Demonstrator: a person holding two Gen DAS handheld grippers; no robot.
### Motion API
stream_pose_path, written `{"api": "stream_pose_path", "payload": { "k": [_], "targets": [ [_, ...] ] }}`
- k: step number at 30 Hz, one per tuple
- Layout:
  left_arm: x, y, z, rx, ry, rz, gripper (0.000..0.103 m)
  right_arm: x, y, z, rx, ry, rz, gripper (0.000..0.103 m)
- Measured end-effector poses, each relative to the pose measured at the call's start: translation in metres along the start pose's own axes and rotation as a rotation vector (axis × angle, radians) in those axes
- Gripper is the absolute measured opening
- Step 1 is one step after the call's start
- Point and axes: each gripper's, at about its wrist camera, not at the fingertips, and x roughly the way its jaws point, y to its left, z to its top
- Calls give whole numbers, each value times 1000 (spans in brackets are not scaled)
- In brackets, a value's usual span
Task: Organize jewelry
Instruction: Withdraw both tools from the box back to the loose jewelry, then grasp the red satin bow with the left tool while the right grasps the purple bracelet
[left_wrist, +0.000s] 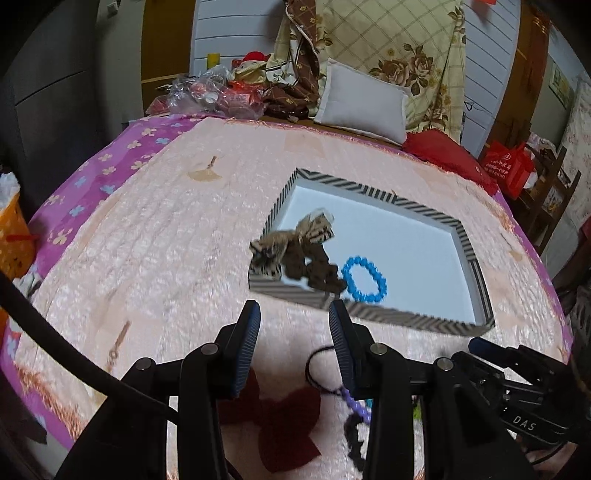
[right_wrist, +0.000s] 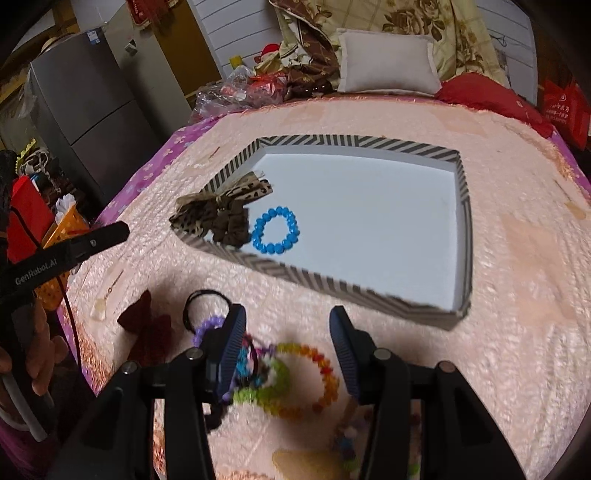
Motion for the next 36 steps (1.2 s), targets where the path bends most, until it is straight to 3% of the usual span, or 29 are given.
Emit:
{"api": "stream_pose_path", "payload": {
  "k": [11,26,36],
  "targets": [
    [-15,-12,-33,24,-12,43,34,-20,5,-24,-25,-17,-3,49],
    [-18,-18,-56,15,13,45,34,-28,6,-39,-25,-16,-8,49],
    [-23,15,-61,-59,52,27,34,-27,-1,-44,-17,2,-2,49]
  ]
}}
